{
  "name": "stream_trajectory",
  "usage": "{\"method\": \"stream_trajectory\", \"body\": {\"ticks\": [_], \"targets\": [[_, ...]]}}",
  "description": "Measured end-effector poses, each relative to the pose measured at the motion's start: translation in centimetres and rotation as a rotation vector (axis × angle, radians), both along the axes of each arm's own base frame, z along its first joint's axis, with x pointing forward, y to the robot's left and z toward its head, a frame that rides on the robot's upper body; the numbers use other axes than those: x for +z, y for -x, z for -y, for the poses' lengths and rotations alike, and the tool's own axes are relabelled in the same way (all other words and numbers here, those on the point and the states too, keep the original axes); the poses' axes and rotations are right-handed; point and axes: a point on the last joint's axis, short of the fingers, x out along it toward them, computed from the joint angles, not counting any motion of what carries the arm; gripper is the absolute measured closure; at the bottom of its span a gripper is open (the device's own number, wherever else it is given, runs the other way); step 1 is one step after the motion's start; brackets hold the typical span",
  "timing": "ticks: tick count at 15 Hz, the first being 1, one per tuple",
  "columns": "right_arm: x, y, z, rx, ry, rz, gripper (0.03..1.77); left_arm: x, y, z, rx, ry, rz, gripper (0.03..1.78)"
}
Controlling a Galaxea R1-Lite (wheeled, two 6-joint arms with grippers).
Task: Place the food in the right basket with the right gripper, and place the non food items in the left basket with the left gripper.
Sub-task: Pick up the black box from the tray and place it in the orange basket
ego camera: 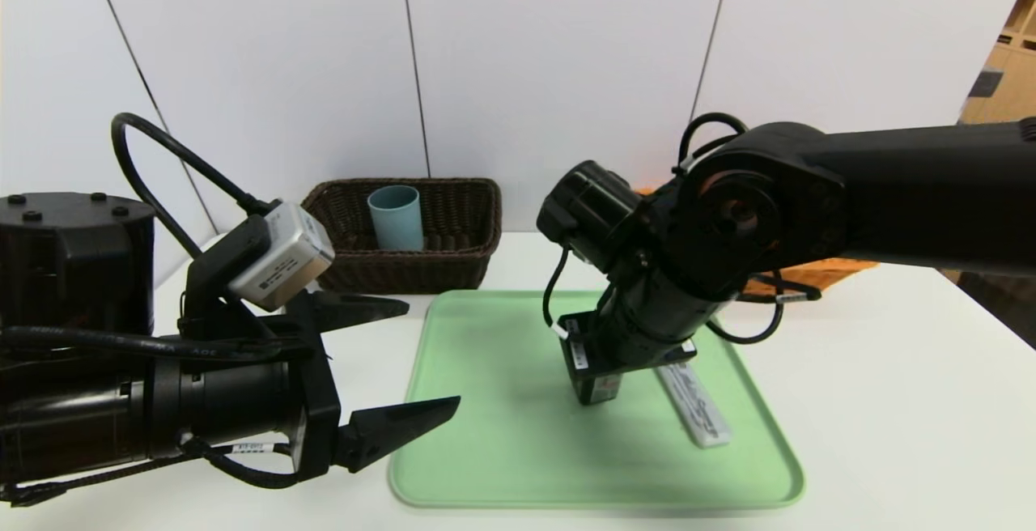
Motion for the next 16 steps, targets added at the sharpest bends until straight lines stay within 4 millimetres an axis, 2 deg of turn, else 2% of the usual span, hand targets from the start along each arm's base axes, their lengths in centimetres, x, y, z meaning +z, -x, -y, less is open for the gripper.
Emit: {"method": "stream_trajectory", "body": {"ticks": [5,9,12,16], "targets": [[4.9,-1.7,4.4,-0.133,-0.086,0.211,1.02,0.1,0.0,0.0,-0.001,0.003,0.002,0.12],[7.6,-4.3,8.8,-0.234,-0.145,0.382,1.02,0.1,0.0,0.0,0.000,0.003,0.003,0.12],[8.2,-6.9,12.4,-0.288,-0.122,0.496,1.02,0.1,0.1,0.0,-0.001,0.002,0.002,0.12],[6.8,-10.6,16.3,-0.355,-0.055,0.539,1.02,0.0,0.1,0.0,0.000,0.003,-0.002,0.12]]}}
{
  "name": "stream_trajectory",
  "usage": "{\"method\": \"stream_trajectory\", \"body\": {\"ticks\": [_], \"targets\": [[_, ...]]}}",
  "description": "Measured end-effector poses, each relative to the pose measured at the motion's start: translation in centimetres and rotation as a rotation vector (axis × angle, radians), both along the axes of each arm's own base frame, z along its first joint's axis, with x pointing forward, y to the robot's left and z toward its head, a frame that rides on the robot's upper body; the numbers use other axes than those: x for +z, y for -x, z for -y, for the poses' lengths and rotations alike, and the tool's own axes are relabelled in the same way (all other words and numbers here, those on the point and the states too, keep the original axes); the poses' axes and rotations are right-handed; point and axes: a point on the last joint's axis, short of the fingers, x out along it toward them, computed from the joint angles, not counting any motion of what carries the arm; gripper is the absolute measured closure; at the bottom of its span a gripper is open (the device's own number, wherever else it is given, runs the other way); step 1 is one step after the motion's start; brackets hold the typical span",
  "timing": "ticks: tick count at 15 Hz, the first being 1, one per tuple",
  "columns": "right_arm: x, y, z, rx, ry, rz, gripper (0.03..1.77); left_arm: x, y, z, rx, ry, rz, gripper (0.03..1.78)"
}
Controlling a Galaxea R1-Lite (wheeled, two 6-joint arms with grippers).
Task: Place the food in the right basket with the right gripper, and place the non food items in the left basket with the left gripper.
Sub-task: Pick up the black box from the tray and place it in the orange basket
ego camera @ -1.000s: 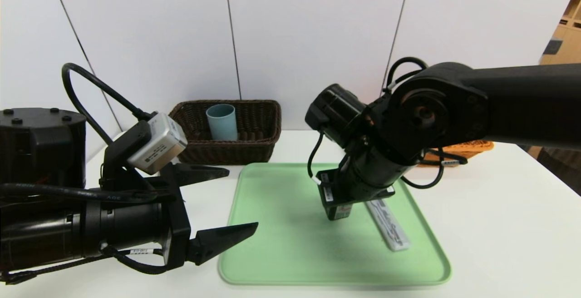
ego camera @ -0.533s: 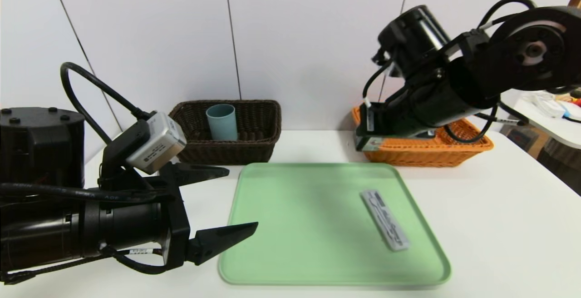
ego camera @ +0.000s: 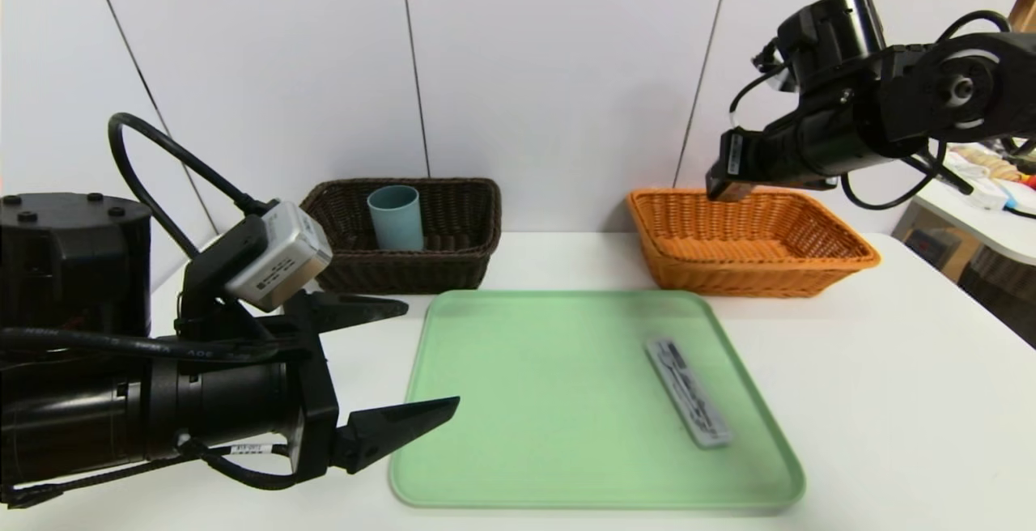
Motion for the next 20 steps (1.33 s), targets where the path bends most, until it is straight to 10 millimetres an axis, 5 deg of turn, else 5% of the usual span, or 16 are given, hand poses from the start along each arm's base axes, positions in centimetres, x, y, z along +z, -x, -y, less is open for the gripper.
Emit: {"method": "stream_trajectory", "body": {"ticks": [8,15,20], "targets": [[-6.0,-6.0,4.3,-0.104,0.037,-0.115,1.02,0.0,0.0,0.0,0.004,-0.001,0.000,0.12],[-9.3,-7.2,4.9,-0.086,0.021,-0.218,1.02,0.0,0.0,0.0,0.005,-0.002,0.000,0.12],[-9.1,-7.2,4.9,-0.087,0.020,-0.217,0.61,0.0,0.0,0.0,0.004,-0.002,0.000,0.12]]}}
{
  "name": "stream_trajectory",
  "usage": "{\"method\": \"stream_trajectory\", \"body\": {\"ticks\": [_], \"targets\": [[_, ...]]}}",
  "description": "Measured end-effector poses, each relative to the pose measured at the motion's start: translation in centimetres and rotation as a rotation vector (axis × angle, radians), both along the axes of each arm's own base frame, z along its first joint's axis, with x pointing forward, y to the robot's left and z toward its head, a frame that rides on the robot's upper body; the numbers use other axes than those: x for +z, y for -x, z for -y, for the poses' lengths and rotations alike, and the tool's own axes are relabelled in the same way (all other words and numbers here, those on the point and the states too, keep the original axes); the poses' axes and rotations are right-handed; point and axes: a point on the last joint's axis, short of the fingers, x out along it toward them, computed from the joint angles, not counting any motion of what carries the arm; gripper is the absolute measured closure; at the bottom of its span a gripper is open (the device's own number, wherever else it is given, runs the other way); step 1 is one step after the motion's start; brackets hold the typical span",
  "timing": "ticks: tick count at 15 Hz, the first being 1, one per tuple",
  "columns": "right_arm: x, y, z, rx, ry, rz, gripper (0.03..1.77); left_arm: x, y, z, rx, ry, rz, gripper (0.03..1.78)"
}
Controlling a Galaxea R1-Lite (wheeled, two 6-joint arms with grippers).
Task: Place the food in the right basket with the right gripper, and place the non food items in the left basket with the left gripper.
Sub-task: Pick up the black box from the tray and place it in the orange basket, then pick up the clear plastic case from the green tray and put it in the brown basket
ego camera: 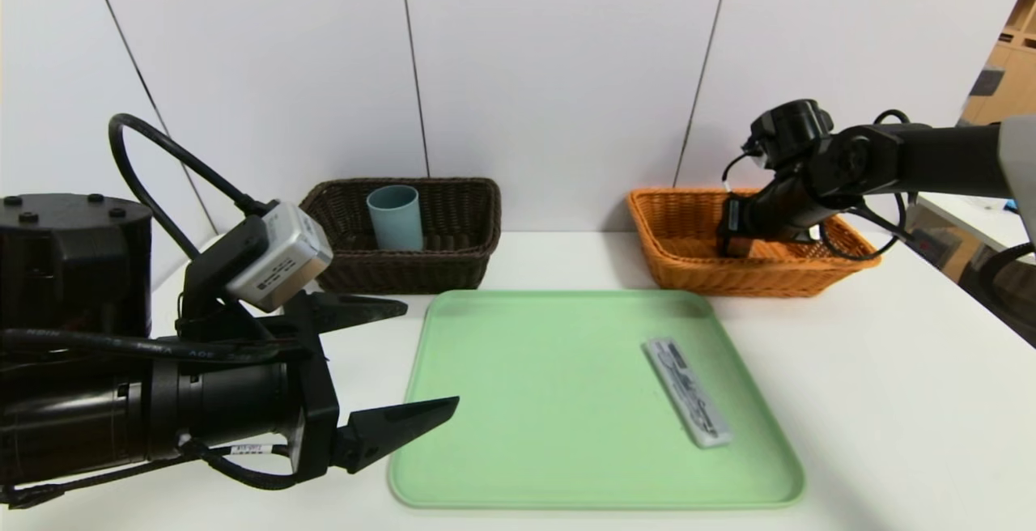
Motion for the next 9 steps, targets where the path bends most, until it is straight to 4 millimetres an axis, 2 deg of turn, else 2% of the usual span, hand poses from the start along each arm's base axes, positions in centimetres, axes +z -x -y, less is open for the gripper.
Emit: {"method": "stream_trajectory", "body": {"ticks": [5,9], "targets": [[1.2,0.7,0.1,0.002,-0.003,0.008,0.36,0.1,0.0,0.0,0.000,0.002,0.004,0.12],[4.6,3.2,0.3,0.023,-0.041,0.007,0.25,0.4,0.2,-0.1,-0.001,0.010,0.018,0.12]]}}
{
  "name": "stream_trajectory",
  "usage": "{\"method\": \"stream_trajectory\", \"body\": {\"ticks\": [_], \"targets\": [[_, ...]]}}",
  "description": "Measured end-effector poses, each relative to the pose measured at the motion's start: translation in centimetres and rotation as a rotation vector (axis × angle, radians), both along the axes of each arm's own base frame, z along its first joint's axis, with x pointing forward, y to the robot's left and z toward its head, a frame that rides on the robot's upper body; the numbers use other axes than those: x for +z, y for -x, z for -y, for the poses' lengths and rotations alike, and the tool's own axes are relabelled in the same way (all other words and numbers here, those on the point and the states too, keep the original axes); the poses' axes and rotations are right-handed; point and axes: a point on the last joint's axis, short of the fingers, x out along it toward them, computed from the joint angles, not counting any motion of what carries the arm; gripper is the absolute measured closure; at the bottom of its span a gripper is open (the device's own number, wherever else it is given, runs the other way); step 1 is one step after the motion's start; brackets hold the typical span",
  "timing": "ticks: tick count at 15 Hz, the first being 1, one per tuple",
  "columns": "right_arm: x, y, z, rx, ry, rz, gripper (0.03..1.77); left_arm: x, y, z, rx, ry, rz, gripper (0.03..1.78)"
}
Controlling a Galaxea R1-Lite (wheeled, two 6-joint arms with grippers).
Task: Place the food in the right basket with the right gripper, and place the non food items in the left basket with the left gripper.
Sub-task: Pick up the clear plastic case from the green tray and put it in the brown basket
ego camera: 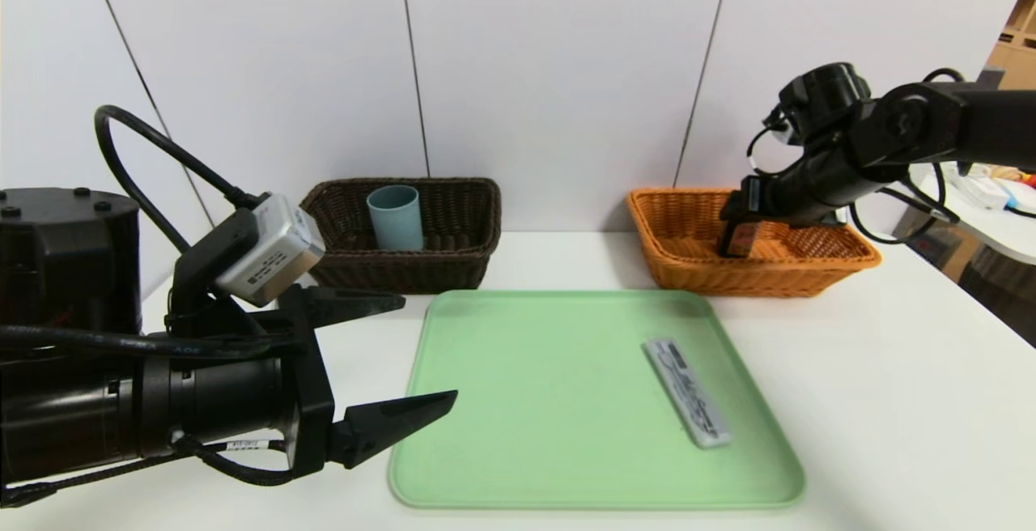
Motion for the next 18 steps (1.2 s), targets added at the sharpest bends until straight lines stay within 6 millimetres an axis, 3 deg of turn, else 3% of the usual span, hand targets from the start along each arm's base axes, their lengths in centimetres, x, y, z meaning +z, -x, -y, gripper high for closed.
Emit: {"method": "stream_trajectory", "body": {"ticks": [5,9,14,18], "targets": [[5.8,5.8,0.2,0.007,-0.028,0.076,0.17,0.3,0.1,0.0,-0.005,0.007,0.013,0.12],[8.6,10.4,0.5,0.014,-0.037,0.138,0.14,0.4,0.1,0.0,-0.005,0.008,0.014,0.12],[8.8,15.0,0.9,0.013,-0.043,0.133,0.12,0.9,-0.1,0.7,-0.015,0.012,0.019,0.12],[8.7,18.1,1.1,0.020,-0.065,0.133,0.11,0.8,-0.1,3.4,-0.017,-0.026,0.021,0.12]]}}
